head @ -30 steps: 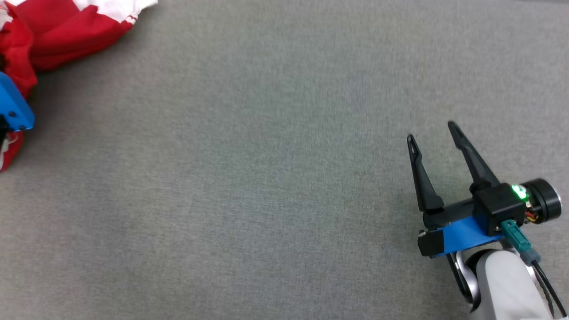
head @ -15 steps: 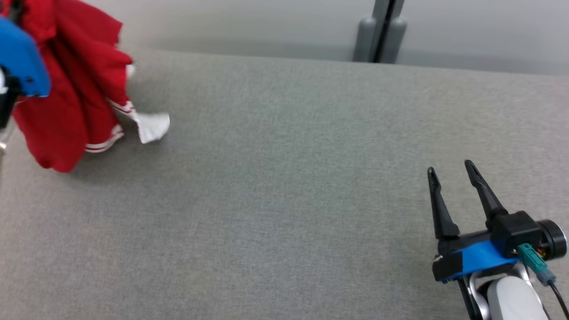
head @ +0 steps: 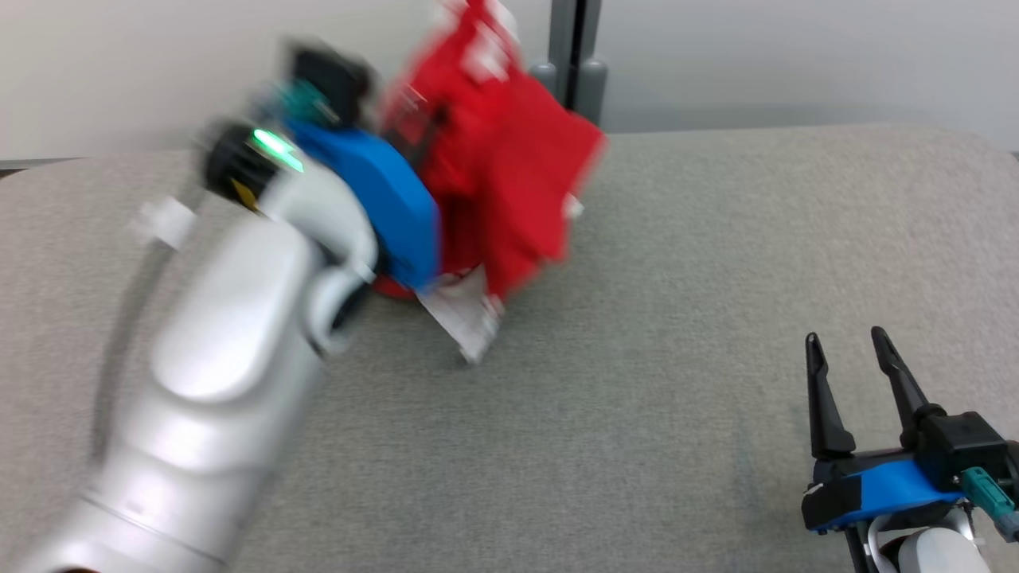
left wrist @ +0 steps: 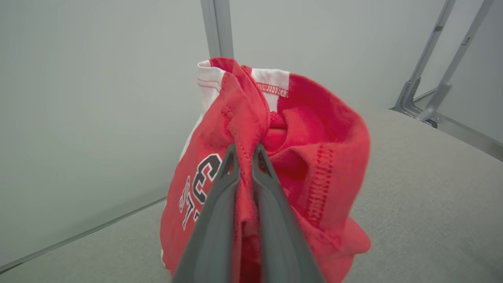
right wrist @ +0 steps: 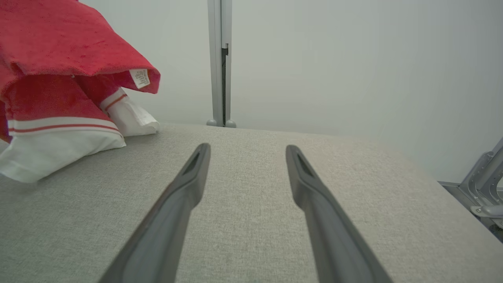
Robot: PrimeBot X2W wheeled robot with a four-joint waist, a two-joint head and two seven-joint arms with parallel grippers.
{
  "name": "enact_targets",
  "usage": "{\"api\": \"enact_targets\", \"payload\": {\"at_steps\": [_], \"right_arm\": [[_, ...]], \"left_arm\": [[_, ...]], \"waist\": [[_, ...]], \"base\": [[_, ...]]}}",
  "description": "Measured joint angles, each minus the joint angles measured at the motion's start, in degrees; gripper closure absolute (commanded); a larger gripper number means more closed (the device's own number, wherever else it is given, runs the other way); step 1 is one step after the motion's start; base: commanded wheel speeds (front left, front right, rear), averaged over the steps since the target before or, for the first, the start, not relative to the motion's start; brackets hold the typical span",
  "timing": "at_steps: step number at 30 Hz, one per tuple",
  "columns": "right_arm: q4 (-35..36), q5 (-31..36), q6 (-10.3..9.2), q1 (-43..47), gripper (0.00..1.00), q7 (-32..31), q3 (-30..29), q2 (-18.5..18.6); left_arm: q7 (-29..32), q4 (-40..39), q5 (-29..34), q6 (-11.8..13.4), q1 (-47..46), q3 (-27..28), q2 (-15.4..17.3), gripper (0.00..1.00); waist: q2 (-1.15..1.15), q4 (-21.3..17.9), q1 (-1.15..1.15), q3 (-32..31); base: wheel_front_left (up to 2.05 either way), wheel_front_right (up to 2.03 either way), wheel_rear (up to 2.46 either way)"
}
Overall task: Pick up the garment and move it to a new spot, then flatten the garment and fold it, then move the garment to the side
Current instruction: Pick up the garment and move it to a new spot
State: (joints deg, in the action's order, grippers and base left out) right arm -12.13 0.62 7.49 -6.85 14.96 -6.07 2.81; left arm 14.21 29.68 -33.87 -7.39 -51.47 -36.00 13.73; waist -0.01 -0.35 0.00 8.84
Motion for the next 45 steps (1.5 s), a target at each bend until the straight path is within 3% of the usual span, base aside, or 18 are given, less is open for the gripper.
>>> {"api": "enact_targets", "payload": {"at_steps": [4,9,16,17,18,20,31,45], "right_arm": [[0.1,-1.4,0.0,-0.1,0.0,0.0,1.4,0.0],[0.2,-2.7,0.0,-1.1,0.0,0.0,3.9,0.0],[-0.1,-3.3,0.0,-1.2,0.0,0.0,4.9,0.0],[-0.3,-3.3,0.0,-1.2,0.0,0.0,4.8,0.0],[-0.5,-3.3,0.0,-1.2,0.0,0.0,4.9,0.0],[-0.8,-3.3,0.0,-1.2,0.0,0.0,5.0,0.0],[-1.8,-2.8,0.0,-0.6,0.0,0.1,4.1,0.0],[-1.6,-2.3,0.0,2.6,0.0,0.1,3.9,0.0]], "left_arm": [[-3.7,2.4,0.1,0.3,7.1,-4.1,-6.3,1.0],[-9.9,8.4,0.0,0.9,14.7,-9.1,-10.3,1.0],[-15.2,11.2,-1.4,2.1,17.2,-14.3,-10.7,0.99],[-16.0,11.1,-1.5,2.3,17.2,-15.1,-10.8,0.69],[-16.7,11.0,-1.9,2.4,17.2,-15.7,-10.8,0.6],[-18.4,10.4,-3.0,2.9,17.1,-16.8,-10.8,0.0],[-27.0,9.8,-6.8,5.9,14.8,-18.5,-10.8,0.0],[-27.6,21.4,-14.1,7.1,18.4,-11.1,-8.5,0.0]], "waist": [[0.0,-2.1,0.0,1.6],[0.01,-5.0,0.01,3.9],[0.01,-5.4,0.0,4.6],[0.01,-5.2,0.01,4.5],[0.01,-5.0,0.0,4.3],[0.01,-4.4,0.0,3.8],[0.01,-1.1,-0.01,-0.8],[0.0,-0.1,-0.01,-4.3]], "base": [[0.0,0.0,0.0],[0.0,0.0,0.0],[0.0,0.0,0.0],[0.0,0.0,0.0],[0.0,0.0,0.0],[0.0,0.0,0.0],[0.0,0.0,0.0],[0.0,0.0,0.0]]}}
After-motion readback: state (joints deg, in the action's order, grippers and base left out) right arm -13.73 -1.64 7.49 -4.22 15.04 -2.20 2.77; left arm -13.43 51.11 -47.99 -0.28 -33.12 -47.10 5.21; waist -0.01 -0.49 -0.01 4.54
